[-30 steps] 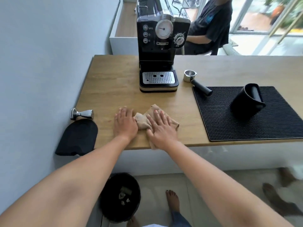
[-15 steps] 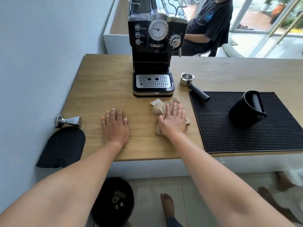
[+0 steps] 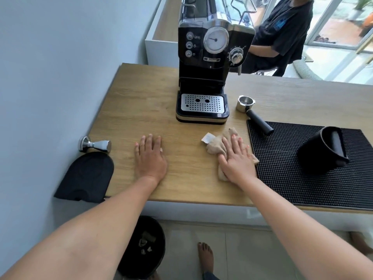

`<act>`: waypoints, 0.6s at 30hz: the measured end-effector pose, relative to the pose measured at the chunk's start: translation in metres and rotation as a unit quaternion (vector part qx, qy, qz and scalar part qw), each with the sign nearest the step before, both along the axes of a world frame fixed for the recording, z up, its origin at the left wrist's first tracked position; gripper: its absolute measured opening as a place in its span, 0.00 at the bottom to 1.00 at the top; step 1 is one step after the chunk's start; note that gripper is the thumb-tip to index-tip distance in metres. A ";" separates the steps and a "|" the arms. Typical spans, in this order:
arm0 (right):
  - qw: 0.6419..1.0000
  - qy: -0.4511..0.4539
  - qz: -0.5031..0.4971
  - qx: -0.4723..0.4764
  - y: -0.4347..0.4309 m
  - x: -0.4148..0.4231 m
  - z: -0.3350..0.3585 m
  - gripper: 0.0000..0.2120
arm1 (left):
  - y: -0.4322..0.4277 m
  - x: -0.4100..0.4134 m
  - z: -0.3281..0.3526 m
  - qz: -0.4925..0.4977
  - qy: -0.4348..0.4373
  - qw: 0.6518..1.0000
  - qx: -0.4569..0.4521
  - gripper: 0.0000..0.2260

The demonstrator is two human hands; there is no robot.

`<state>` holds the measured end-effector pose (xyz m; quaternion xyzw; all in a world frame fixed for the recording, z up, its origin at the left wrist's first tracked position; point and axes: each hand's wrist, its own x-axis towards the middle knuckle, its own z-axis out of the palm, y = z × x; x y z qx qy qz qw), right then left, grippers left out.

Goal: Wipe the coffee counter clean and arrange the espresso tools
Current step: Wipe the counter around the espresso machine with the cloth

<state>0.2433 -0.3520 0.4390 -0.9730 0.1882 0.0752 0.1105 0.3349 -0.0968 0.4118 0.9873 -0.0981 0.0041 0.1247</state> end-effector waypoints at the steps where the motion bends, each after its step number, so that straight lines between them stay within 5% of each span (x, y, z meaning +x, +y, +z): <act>1: 1.000 0.008 -0.023 -0.003 0.005 0.016 -0.001 0.32 | 0.000 0.000 0.001 0.001 -0.001 1.000 0.002 0.23; 5: 1.000 0.010 -0.004 -0.004 0.054 0.054 0.000 0.32 | -0.003 -0.001 0.003 0.009 -0.001 1.000 0.000 0.23; 12: 0.957 -0.037 0.289 0.014 0.076 -0.020 -0.007 0.32 | -0.002 -0.002 0.004 0.012 0.000 1.000 -0.003 0.23; 18: 0.981 -0.029 0.190 0.003 0.000 0.006 -0.007 0.34 | -0.003 -0.003 0.002 0.015 -0.007 1.000 -0.003 0.23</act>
